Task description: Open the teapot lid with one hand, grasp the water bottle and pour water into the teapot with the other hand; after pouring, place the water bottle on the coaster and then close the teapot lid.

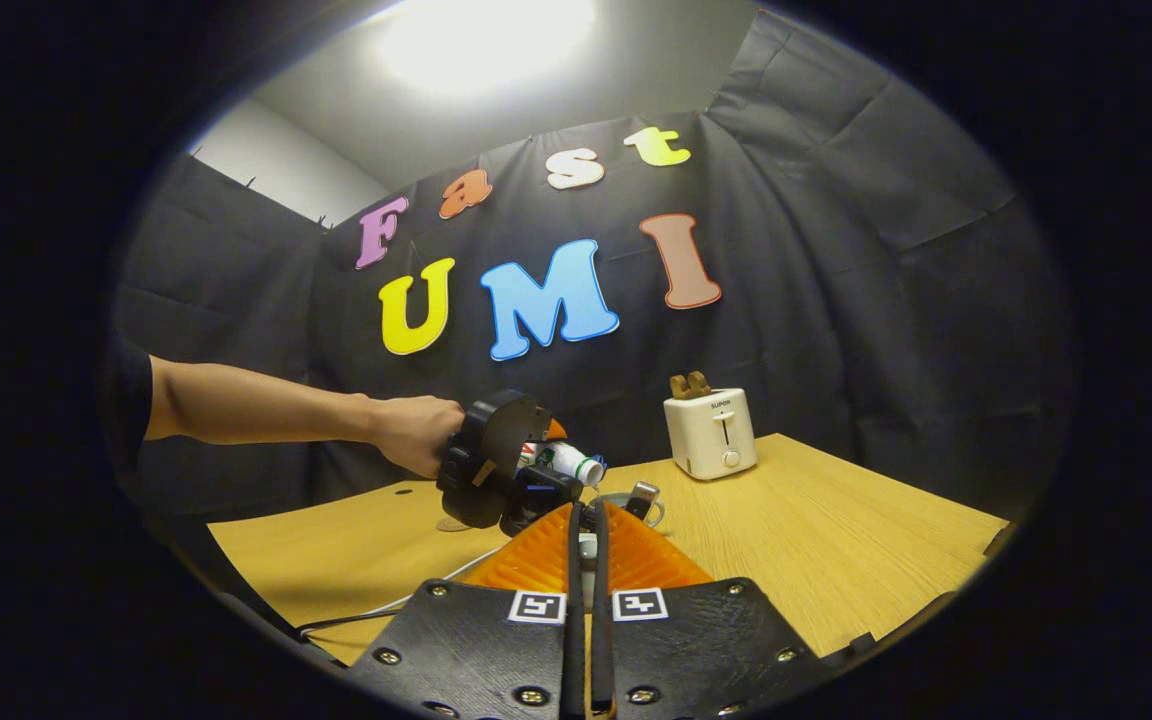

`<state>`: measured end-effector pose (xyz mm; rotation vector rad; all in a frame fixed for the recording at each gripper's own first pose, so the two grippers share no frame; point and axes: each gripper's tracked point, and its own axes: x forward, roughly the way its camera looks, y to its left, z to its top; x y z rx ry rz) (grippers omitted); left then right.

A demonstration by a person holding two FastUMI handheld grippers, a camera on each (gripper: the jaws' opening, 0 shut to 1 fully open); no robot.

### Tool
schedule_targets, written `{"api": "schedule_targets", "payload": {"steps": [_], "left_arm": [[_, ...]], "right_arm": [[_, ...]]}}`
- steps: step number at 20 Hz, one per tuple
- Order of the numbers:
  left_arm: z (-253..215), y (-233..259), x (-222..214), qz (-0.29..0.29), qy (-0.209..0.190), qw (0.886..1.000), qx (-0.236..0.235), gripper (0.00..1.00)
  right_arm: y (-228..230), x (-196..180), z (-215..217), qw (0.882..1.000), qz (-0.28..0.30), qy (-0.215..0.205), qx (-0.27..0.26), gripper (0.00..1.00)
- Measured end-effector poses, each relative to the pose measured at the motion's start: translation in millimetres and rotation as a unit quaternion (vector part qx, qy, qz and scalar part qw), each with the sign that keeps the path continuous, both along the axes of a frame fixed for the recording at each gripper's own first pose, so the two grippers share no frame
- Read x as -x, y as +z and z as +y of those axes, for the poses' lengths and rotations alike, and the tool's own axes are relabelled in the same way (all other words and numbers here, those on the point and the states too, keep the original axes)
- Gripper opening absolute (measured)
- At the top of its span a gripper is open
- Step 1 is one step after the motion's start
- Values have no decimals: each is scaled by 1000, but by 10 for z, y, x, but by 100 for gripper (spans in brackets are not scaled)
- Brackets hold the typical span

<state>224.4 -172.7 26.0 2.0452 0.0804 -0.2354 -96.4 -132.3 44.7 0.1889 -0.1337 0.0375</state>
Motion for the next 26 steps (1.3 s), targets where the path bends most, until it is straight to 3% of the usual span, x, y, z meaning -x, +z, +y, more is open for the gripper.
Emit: {"api": "schedule_targets", "payload": {"steps": [4,5,6,9,10,11,26], "left_arm": [[-12,24,4,-3,-1,1000,-19,76],[-25,38,5,-4,-3,1000,-23,82],[-31,36,9,-4,-4,1000,-27,76],[-71,89,13,-9,-10,999,-42,76],[-82,97,16,-10,-10,999,-46,82],[-98,105,19,-12,-12,999,-49,76],[-219,228,49,-24,-23,995,-98,76]], "right_arm": [[-16,-17,9,1000,2,1,-1,2],[-16,-14,4,1000,2,0,-1,3],[-13,-18,1,1000,2,0,-1,2],[-14,-15,-3,1000,1,0,-1,3],[-20,-18,-1,1000,2,0,-2,2],[-18,-16,-8,1000,2,0,-2,2],[37,16,-19,1000,-5,0,-4,3]]}}
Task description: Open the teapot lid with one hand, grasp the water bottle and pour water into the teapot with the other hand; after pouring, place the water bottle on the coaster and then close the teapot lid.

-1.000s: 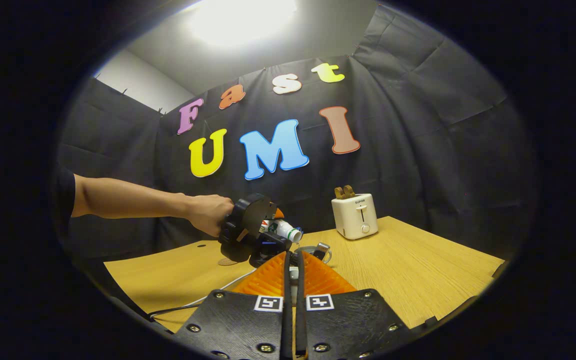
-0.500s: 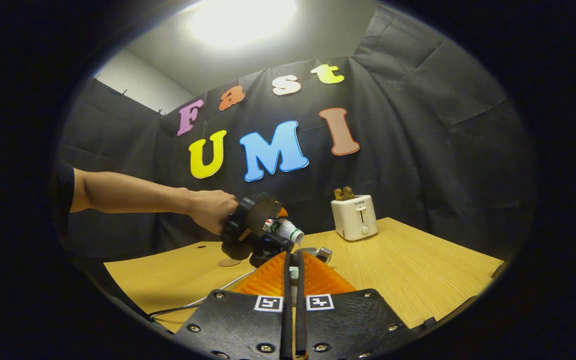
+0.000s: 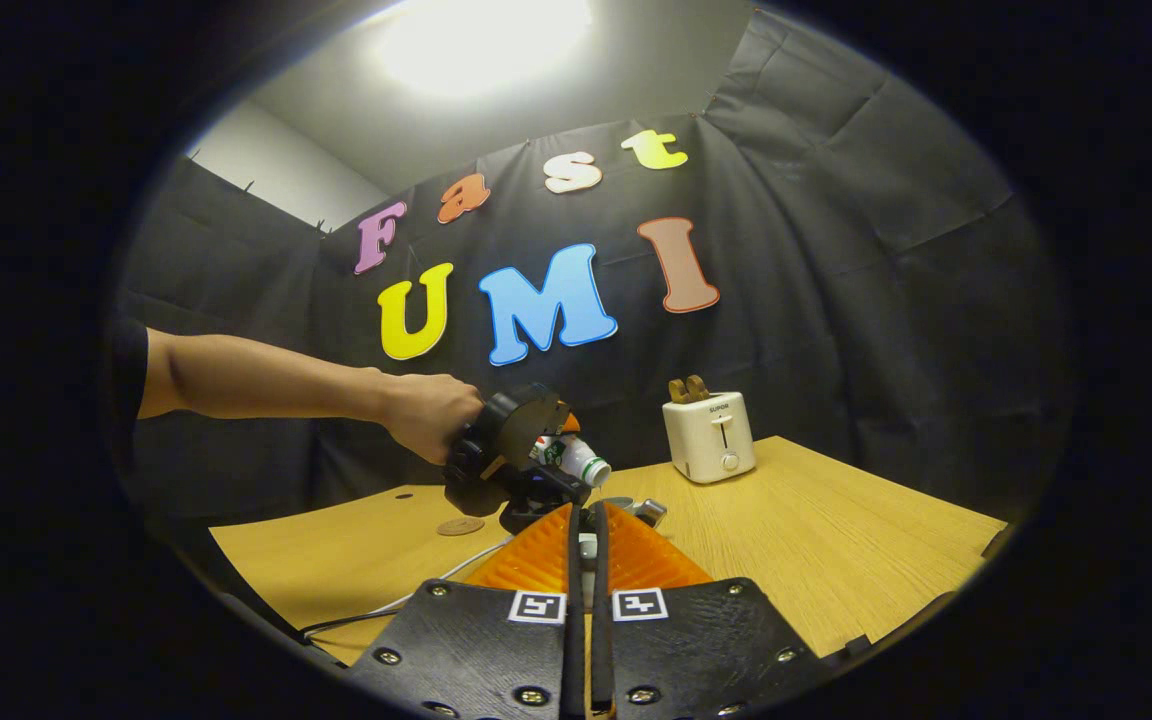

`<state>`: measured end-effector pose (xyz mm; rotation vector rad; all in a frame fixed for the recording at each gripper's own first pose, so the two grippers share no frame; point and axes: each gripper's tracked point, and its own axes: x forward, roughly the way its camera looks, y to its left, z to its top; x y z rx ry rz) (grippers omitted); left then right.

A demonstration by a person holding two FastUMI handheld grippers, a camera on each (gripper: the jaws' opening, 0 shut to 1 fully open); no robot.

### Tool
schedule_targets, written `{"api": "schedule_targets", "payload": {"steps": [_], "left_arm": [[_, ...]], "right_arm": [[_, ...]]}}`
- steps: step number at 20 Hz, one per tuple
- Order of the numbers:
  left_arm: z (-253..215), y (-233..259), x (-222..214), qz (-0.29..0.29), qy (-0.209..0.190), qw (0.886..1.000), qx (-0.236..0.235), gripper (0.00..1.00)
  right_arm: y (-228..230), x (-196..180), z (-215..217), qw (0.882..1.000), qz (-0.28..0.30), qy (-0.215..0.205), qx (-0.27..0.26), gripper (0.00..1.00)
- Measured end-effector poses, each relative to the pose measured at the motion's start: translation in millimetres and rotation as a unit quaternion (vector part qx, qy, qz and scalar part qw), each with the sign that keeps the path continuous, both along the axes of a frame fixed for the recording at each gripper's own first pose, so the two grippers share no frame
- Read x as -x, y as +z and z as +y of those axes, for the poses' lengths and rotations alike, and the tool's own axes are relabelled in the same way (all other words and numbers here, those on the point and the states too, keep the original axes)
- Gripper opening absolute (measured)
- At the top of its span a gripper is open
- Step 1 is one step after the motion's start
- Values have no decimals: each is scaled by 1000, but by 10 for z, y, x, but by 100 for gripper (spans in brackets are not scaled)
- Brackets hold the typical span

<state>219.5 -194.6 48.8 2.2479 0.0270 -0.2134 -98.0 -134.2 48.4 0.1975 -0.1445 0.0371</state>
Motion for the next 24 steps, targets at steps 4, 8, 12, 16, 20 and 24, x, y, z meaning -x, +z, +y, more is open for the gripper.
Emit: {"api": "schedule_targets", "payload": {"steps": [4,8,12,16,20,24], "left_arm": [[-32,-28,-2,6,-2,1000,4,76],[-40,-32,-5,6,-3,1000,0,76],[-27,-93,-22,13,-3,1000,11,76],[-3,-150,-37,21,-2,999,26,76],[30,-252,-41,39,3,998,56,76],[52,-347,-11,59,-3,990,126,76]], "right_arm": [[3,-5,8,1000,0,0,-2,2],[-21,-12,2,1000,3,1,-2,2],[-30,-9,-7,1000,5,1,-5,3],[-37,-23,2,1000,5,0,-5,3],[-38,-9,27,1000,3,6,-4,2],[47,19,80,1000,-10,12,9,2]]}}
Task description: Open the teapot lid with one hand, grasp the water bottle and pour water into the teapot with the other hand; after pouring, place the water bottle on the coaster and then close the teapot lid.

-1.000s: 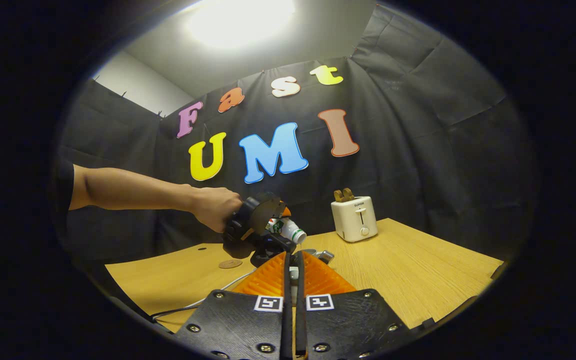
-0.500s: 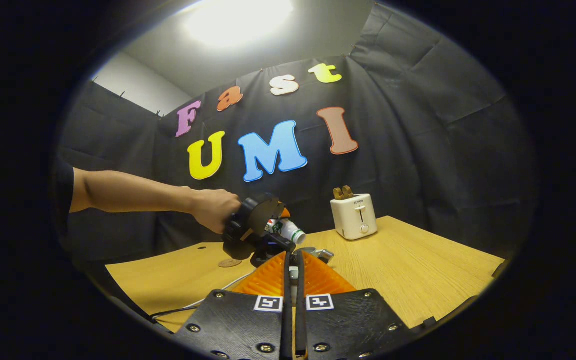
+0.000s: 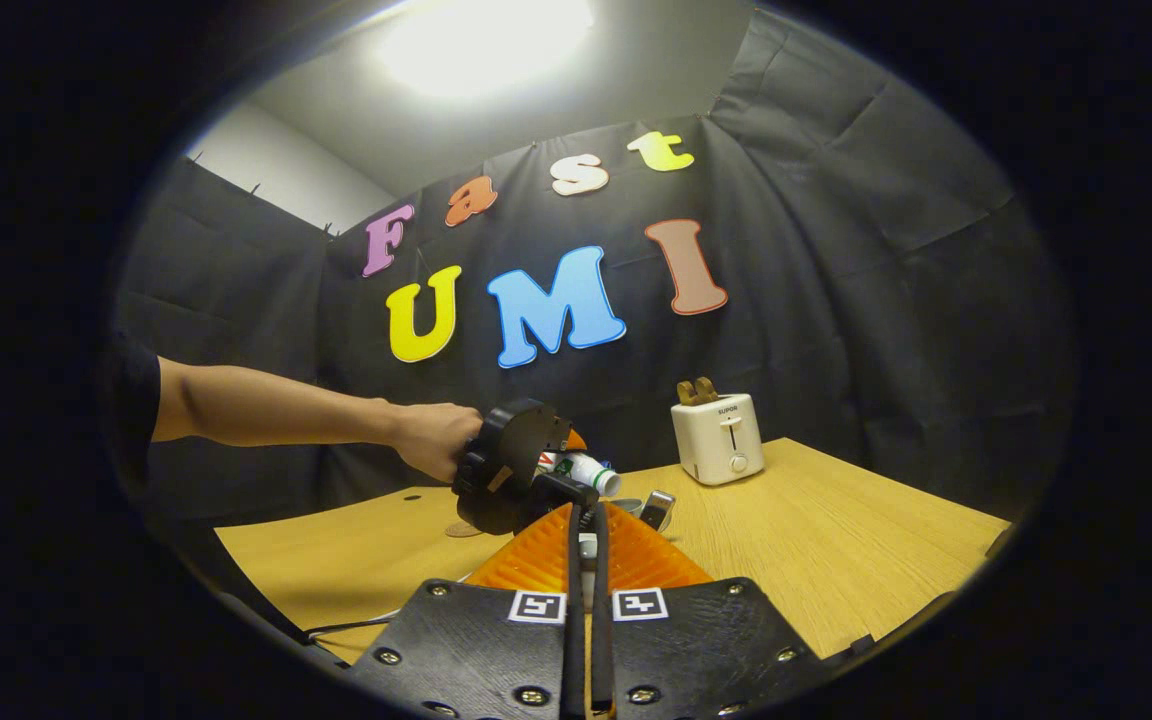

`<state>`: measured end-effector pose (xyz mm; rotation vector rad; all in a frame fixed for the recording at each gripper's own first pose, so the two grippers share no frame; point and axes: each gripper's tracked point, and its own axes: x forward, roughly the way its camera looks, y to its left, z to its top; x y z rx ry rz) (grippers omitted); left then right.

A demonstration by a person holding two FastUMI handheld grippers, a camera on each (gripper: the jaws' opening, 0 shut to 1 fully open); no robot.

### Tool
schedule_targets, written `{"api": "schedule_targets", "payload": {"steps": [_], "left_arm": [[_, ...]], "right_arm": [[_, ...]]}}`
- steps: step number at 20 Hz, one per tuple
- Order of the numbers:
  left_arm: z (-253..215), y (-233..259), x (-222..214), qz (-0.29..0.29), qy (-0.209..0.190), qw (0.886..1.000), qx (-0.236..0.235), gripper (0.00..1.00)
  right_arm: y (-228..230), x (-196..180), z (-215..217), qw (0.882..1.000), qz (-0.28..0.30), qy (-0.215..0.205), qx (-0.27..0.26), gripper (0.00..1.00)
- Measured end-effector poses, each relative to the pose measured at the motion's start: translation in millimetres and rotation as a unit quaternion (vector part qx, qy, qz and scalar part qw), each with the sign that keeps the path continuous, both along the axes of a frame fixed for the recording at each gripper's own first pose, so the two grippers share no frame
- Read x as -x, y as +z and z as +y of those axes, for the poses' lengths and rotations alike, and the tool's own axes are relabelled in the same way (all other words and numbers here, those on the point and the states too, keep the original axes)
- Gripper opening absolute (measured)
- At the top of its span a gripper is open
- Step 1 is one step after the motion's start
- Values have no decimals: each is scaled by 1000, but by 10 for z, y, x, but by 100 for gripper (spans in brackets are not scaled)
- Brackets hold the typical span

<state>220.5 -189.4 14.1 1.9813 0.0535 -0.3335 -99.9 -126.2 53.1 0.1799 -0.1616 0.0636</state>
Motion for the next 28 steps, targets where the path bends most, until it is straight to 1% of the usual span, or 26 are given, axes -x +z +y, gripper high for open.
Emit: {"api": "schedule_targets", "payload": {"steps": [2,5,6,7,8,9,10,12,13,14,16,17,19,21,22,23,25,28], "left_arm": [[20,-31,30,8,-2,999,42,76],[112,-54,112,22,-2,990,138,76],[170,-70,127,25,2,986,167,82],[211,-90,130,27,3,981,190,82],[239,-94,96,26,3,977,211,70],[256,-108,75,28,3,972,235,71],[293,-134,61,34,7,964,263,75],[355,-159,82,47,10,944,325,82],[416,-169,94,49,14,935,351,82],[541,-131,197,50,17,921,386,82],[653,-57,259,51,17,898,436,82],[713,10,264,49,17,884,464,76],[847,56,329,57,15,858,511,76],[1018,119,351,50,17,843,535,76],[1061,140,352,52,16,831,554,73],[1122,190,360,51,13,810,584,76],[1230,287,373,52,9,773,632,76],[1457,474,388,41,1,715,698,76]], "right_arm": [[51,17,27,1000,-6,1,8,2],[223,52,-9,1000,-19,-5,10,2],[253,23,-54,1000,-15,-12,8,2],[265,-6,-96,1000,-7,-13,3,2],[325,-4,-131,1000,-5,-15,-4,2],[388,-33,-211,1000,-2,-26,-3,2],[418,-77,-305,999,1,-40,3,2],[487,-169,-404,998,8,-60,16,2],[507,-234,-413,998,12,-65,22,2],[510,-351,-396,997,19,-66,32,2],[485,-567,-360,997,29,-62,46,2],[496,-703,-351,996,32,-62,48,2],[482,-1048,-297,997,39,-57,44,2],[420,-1346,-265,996,48,-56,46,3],[387,-1482,-242,996,55,-54,47,3],[325,-1663,-208,996,65,-47,43,2],[164,-1930,-188,994,88,-43,44,2],[-30,-2223,-175,991,111,-43,63,2]]}}
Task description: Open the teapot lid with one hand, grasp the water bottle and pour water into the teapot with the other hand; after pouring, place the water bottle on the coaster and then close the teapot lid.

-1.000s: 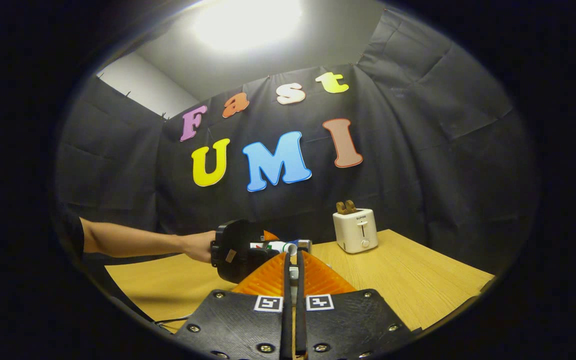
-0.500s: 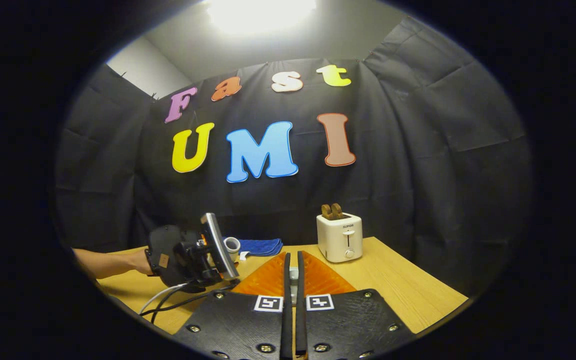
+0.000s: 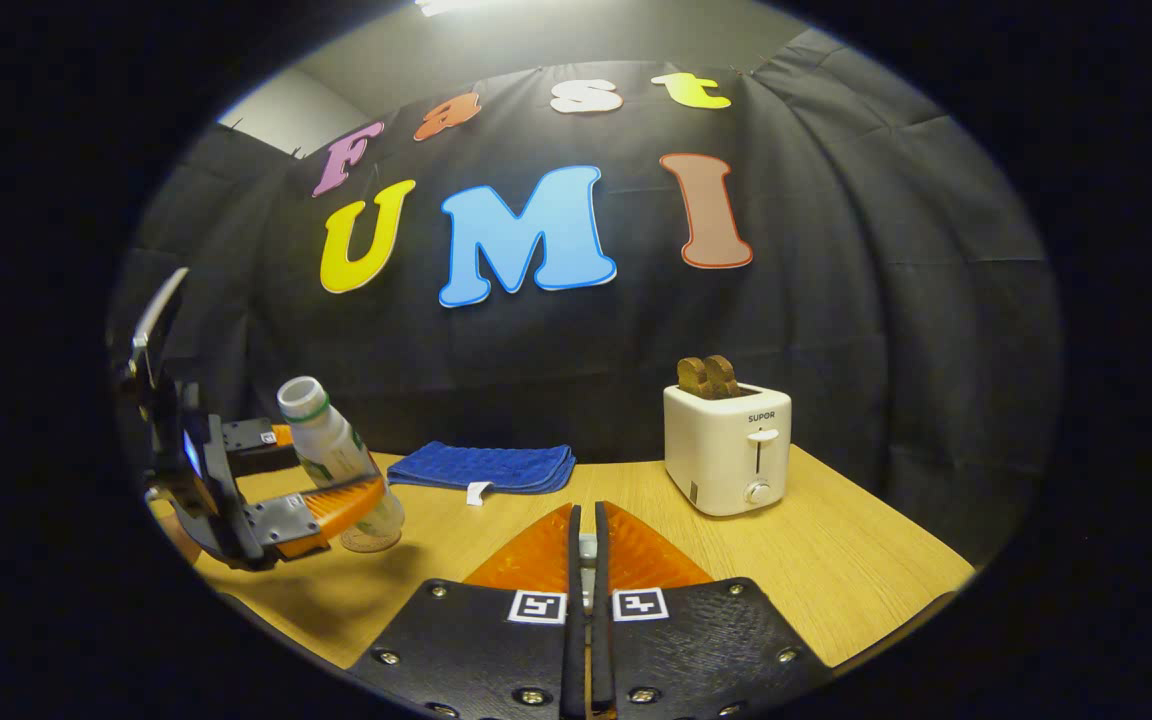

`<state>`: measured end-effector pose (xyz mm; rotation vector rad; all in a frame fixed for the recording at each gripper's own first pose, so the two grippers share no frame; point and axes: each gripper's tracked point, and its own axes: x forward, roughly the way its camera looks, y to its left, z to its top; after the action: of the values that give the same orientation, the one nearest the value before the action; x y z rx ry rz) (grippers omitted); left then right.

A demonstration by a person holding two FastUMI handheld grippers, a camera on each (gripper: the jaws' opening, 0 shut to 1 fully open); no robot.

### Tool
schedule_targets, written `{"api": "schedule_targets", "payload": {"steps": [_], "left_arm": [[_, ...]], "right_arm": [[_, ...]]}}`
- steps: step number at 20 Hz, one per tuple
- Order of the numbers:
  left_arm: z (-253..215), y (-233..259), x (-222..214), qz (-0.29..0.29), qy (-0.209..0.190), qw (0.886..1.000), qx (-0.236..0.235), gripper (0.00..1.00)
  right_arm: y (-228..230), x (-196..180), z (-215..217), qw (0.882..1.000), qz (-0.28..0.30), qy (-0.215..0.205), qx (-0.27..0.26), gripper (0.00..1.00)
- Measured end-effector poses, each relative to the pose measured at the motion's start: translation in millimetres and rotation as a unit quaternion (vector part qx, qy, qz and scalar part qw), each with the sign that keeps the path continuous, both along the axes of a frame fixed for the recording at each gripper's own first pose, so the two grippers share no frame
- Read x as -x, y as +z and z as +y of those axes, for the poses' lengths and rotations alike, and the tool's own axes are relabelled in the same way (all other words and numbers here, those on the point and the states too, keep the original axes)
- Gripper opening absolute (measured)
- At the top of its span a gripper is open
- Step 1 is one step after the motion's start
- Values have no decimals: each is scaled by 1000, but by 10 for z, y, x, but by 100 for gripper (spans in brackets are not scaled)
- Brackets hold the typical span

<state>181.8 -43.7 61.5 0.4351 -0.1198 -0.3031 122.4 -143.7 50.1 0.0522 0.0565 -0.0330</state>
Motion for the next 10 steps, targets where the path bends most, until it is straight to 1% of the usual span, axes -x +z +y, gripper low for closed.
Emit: {"api": "schedule_targets", "payload": {"steps": [3,4,6,9,10], "left_arm": [[410,26,-69,20,17,998,55,76],[546,42,-84,22,27,997,70,82],[784,41,-141,26,41,994,97,82],[1077,92,-215,28,60,988,137,70],[1149,92,-230,31,64,986,152,82]], "right_arm": [[-152,-216,-9,1000,14,-7,19,2],[-188,-270,-15,1000,17,-9,23,2],[-270,-353,7,1000,22,-9,20,3],[-339,-401,46,999,27,-8,22,3],[-355,-410,56,999,29,-6,21,3]]}}
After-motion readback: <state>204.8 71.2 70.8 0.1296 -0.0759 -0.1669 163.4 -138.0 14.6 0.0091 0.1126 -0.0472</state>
